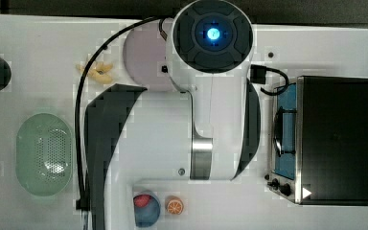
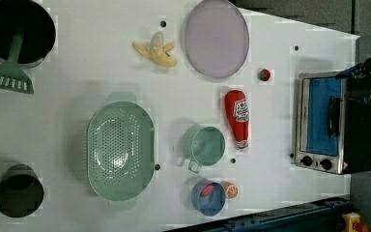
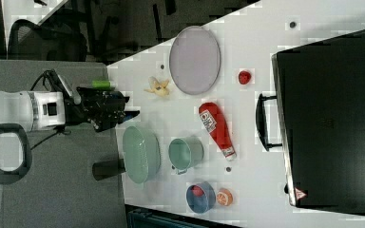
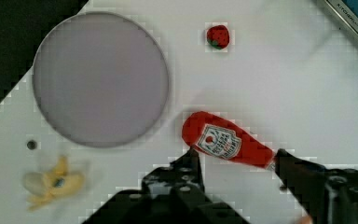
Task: Pick Ketchup from the table and place it in strainer.
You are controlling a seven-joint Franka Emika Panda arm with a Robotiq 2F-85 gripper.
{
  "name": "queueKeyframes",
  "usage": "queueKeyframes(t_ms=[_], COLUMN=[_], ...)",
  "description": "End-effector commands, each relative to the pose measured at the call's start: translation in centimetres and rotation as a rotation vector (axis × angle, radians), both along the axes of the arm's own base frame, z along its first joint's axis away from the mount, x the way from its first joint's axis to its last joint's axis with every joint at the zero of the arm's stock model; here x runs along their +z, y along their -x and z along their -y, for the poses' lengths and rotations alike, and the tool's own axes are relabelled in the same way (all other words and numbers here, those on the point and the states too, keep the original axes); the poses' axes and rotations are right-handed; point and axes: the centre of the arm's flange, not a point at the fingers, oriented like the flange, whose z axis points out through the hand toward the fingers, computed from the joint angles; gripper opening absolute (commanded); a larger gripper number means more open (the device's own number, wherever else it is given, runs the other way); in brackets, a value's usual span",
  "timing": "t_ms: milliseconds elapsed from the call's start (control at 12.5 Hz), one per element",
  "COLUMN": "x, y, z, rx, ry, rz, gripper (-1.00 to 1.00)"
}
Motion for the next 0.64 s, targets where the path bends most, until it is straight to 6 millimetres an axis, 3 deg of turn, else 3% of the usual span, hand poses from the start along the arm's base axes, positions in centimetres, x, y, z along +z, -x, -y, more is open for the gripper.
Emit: queueKeyframes(t_ms=[80, 240, 640], x=[5.8, 5.2, 0.7], y=[8.4, 8.5, 7.5], z=[3.8, 3.7, 1.8], rx=[-0.057, -0.050, 0.142], ry=[-0.023, -0.024, -0.028], rz=[-0.034, -0.046, -0.074], gripper=[0.59, 0.99, 1.00])
